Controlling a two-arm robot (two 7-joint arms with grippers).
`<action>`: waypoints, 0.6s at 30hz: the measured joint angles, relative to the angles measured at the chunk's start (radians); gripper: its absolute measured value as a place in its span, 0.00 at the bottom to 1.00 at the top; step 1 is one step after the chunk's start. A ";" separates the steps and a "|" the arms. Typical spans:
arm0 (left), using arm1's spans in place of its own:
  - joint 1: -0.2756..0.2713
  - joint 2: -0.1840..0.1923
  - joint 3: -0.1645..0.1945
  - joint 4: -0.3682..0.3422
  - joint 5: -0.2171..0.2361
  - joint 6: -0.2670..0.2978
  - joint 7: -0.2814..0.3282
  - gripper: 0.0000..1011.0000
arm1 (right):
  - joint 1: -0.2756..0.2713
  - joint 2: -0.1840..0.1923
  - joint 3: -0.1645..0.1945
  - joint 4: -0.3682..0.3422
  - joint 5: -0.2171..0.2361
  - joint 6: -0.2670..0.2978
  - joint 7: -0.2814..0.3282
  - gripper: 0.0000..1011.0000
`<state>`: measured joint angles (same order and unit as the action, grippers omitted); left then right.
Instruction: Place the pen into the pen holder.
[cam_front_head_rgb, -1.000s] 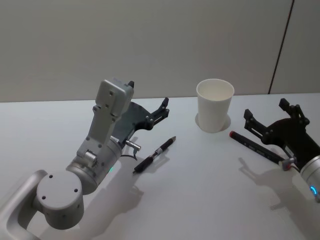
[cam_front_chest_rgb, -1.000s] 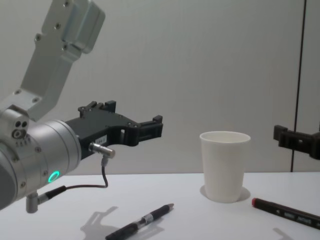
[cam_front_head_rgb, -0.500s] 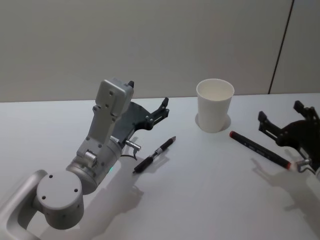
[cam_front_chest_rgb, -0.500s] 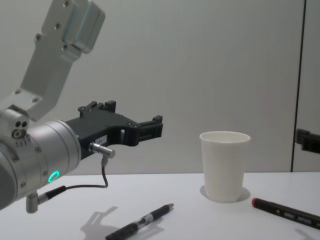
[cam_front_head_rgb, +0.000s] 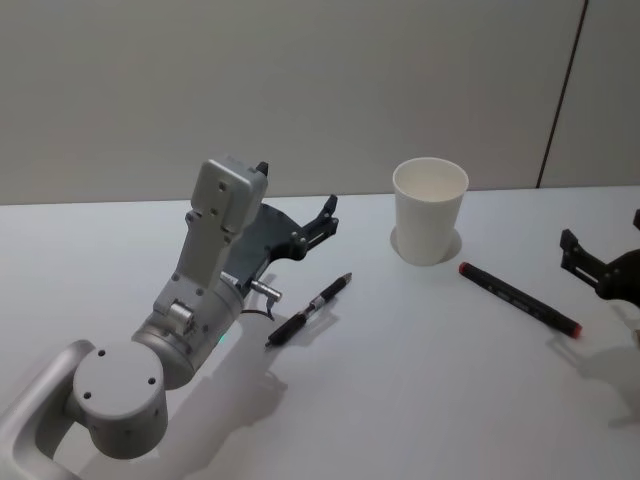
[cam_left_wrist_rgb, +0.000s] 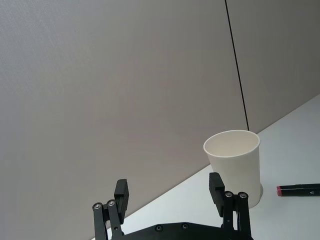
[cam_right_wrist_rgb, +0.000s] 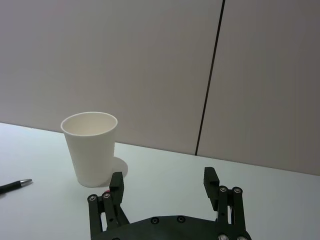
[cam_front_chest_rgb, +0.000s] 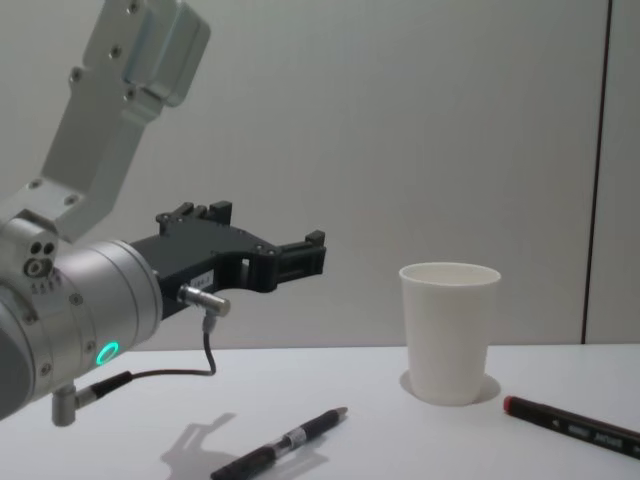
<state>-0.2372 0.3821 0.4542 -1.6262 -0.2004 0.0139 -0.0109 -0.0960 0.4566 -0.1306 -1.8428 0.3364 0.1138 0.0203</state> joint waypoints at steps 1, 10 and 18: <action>0.000 0.000 0.000 0.000 0.000 0.000 0.000 0.99 | -0.002 0.004 0.003 -0.002 0.001 0.003 -0.001 0.99; 0.000 0.000 0.000 0.000 0.000 0.000 0.000 0.99 | 0.004 0.023 0.019 -0.008 -0.002 0.072 0.004 0.99; 0.000 0.000 0.000 0.000 0.000 0.000 0.000 0.99 | 0.048 0.024 0.016 0.016 -0.033 0.146 0.044 0.99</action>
<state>-0.2372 0.3821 0.4542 -1.6262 -0.2004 0.0139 -0.0109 -0.0475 0.4802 -0.1144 -1.8265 0.3032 0.2598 0.0638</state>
